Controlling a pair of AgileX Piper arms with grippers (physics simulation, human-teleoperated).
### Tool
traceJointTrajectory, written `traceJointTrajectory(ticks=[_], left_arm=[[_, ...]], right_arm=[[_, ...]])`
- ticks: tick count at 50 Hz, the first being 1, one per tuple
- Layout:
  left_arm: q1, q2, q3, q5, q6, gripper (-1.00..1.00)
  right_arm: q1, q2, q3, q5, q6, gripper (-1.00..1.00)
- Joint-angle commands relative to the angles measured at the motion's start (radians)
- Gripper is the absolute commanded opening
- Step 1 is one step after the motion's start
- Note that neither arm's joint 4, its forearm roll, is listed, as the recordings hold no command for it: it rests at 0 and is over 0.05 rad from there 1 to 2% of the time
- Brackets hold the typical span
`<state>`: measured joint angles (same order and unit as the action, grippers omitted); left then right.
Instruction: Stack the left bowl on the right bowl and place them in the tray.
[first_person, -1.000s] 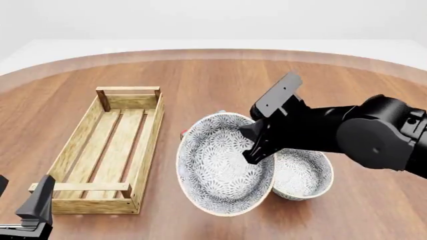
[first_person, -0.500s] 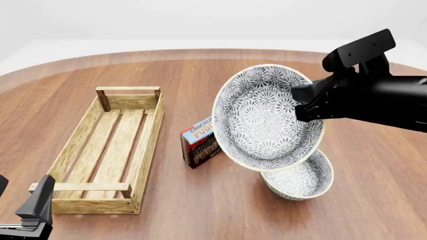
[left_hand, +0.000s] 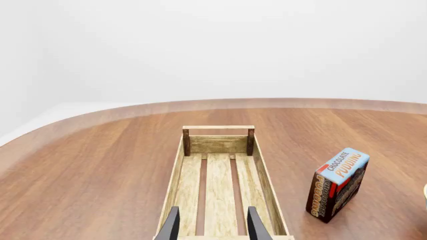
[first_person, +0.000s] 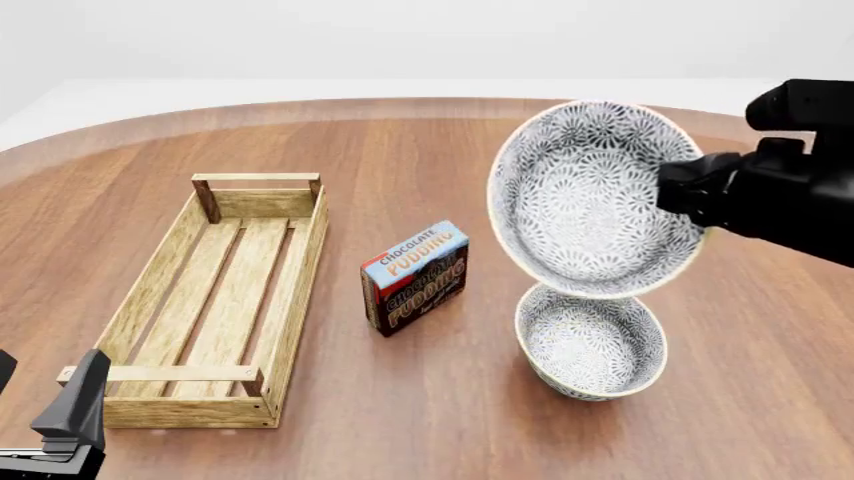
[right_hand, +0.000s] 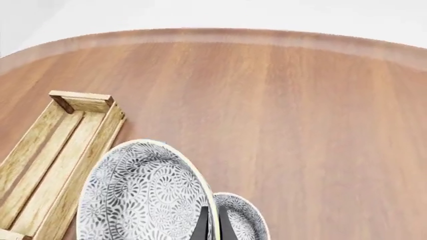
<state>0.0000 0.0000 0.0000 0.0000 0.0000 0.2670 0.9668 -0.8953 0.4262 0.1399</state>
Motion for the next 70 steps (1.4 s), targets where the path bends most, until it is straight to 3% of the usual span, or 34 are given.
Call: traceJointTrajectory(ticks=[1, 25, 45, 70], left_arm=[[0.000, 0.000, 0.000, 0.000, 0.000, 1.00], [0.000, 0.000, 0.000, 0.000, 0.000, 1.00], [0.000, 0.000, 0.000, 0.000, 0.000, 1.00], [0.000, 0.000, 0.000, 0.000, 0.000, 1.00]], right_arm=[[-0.085, -0.041, 0.061, -0.044, 0.096, -1.00], [-0.155, -0.062, 0.230, -0.189, 0.248, -1.00], [-0.187, 0.015, 0.358, -0.363, 0.287, -1.00], [-0.175, 0.048, 0.489, -0.501, 0.338, -1.00]])
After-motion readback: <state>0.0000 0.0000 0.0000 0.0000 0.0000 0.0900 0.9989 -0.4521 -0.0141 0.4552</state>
